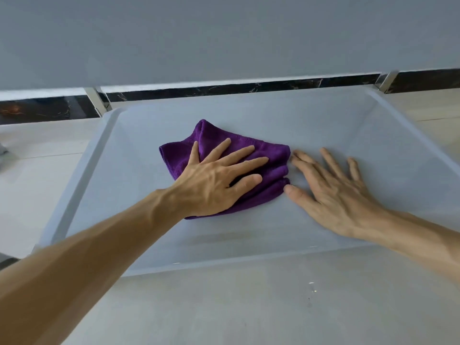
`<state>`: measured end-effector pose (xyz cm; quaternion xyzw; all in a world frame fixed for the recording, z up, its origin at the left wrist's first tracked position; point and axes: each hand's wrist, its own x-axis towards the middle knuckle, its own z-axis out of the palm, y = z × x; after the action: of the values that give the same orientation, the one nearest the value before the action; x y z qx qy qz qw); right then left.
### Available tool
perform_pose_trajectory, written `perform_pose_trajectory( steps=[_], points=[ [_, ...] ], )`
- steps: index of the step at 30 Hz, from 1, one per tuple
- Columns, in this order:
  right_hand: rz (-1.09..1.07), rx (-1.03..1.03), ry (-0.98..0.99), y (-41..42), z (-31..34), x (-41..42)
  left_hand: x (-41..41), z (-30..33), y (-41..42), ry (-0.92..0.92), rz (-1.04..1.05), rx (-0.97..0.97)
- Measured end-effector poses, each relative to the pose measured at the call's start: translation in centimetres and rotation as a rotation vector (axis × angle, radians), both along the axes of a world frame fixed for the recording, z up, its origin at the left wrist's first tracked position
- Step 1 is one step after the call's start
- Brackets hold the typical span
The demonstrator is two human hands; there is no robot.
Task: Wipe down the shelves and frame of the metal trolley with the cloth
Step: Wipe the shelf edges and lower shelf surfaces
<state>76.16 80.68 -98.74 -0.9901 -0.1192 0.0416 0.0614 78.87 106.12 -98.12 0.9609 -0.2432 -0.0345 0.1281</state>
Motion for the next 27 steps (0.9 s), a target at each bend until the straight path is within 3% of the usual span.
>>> perform_pose_trajectory(
  steps=[11,16,21,27],
  points=[
    [-0.005,-0.015,-0.005,0.2,0.0,0.3,9.5,0.3,-1.2,0.015,0.241,0.122],
    [-0.019,-0.001,-0.03,-0.2,-0.3,0.4,12.1,0.7,4.9,-0.027,0.383,0.085],
    [-0.006,0.0,-0.047,0.0,-0.3,0.3,11.2,0.9,13.8,-0.039,0.685,0.111],
    [0.008,-0.043,-0.043,0.7,-0.4,0.0,10.7,0.8,11.9,-0.013,0.843,0.045]
  ],
)
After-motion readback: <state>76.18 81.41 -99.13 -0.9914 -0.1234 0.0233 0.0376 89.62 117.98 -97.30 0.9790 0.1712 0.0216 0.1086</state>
